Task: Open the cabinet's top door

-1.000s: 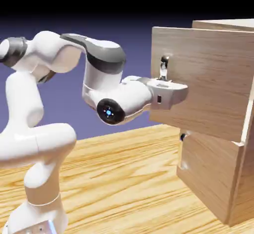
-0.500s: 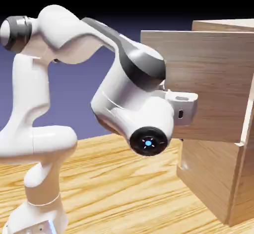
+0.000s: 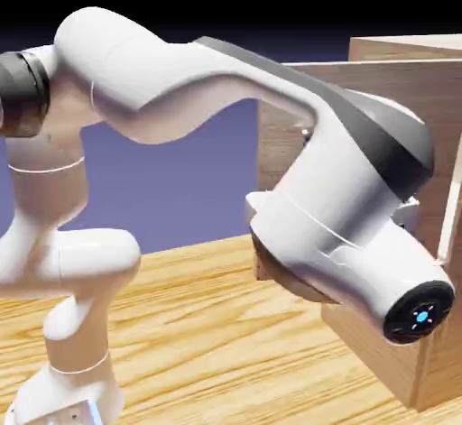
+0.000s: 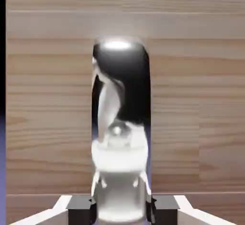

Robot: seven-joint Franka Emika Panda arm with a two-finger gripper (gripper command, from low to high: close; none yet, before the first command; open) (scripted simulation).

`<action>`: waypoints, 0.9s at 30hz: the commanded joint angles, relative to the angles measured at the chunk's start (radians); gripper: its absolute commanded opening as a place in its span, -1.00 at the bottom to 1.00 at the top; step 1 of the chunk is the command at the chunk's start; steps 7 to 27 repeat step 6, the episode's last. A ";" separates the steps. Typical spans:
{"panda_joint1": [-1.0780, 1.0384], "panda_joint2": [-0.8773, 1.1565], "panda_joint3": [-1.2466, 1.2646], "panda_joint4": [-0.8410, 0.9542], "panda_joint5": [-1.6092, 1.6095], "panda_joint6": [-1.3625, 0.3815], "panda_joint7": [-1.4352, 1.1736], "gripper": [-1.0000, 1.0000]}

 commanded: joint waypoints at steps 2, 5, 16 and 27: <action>0.018 -0.069 0.006 0.072 -0.036 -0.018 0.019 -1.00; 0.039 -0.135 0.011 0.144 -0.068 -0.038 0.040 1.00; 0.039 -0.135 0.011 0.144 -0.068 -0.038 0.040 1.00; 0.039 -0.135 0.011 0.144 -0.068 -0.038 0.040 1.00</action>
